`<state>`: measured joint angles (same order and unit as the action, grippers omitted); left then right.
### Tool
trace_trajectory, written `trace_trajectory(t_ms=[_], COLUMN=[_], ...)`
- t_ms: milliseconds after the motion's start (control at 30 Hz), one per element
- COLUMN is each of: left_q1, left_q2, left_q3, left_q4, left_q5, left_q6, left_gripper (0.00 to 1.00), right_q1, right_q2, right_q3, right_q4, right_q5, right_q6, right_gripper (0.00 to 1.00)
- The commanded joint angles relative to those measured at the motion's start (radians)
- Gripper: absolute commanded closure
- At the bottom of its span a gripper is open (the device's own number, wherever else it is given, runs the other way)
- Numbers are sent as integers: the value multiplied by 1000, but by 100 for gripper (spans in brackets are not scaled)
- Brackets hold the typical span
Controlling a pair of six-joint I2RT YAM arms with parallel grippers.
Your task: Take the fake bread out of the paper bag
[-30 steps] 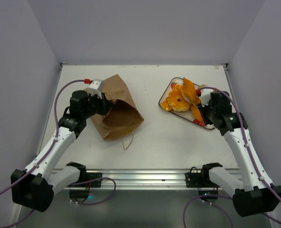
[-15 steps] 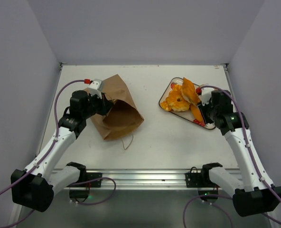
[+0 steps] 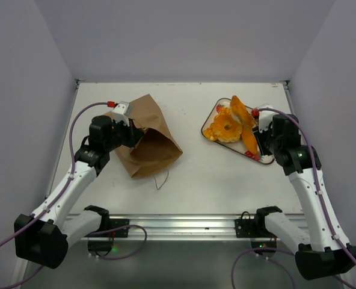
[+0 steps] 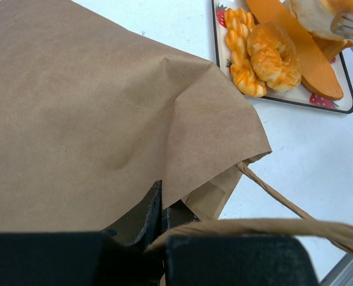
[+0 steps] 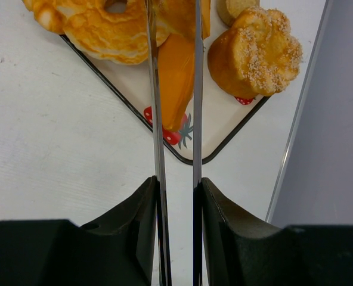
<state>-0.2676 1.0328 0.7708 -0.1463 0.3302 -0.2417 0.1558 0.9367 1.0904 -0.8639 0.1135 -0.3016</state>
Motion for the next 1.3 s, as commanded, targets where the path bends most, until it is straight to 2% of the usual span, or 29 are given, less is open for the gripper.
trace_trajectory(t_ms=[0,500,733,1000,1100,1267], left_q1=[7,7,7,7,7,7], left_q2=[-13,-8,-8,-11,-7,-8], left_q3=[-4,-2,-5,-5,-5,-5], left_q4=[27,28,27,27,28,28], left_q5=[13,17,15,12,15,15], left_q6=[21,19,18,19,19,21], left_gripper=[97,97,97,97,97,97], right_q1=[-4,-10,-12,-10,-10,-10], right_q2=[-35,-84,-38,-33,-42,-47], right_q3=[22,-89,-96,-98,-96,-93], right_q4=[48,28,40,45,45,46], right_q5=[26,68,46,40,41,40], right_q6=[10,-8,-13,-14,-13,-13], right_gripper=[97,94,79,51,47,46])
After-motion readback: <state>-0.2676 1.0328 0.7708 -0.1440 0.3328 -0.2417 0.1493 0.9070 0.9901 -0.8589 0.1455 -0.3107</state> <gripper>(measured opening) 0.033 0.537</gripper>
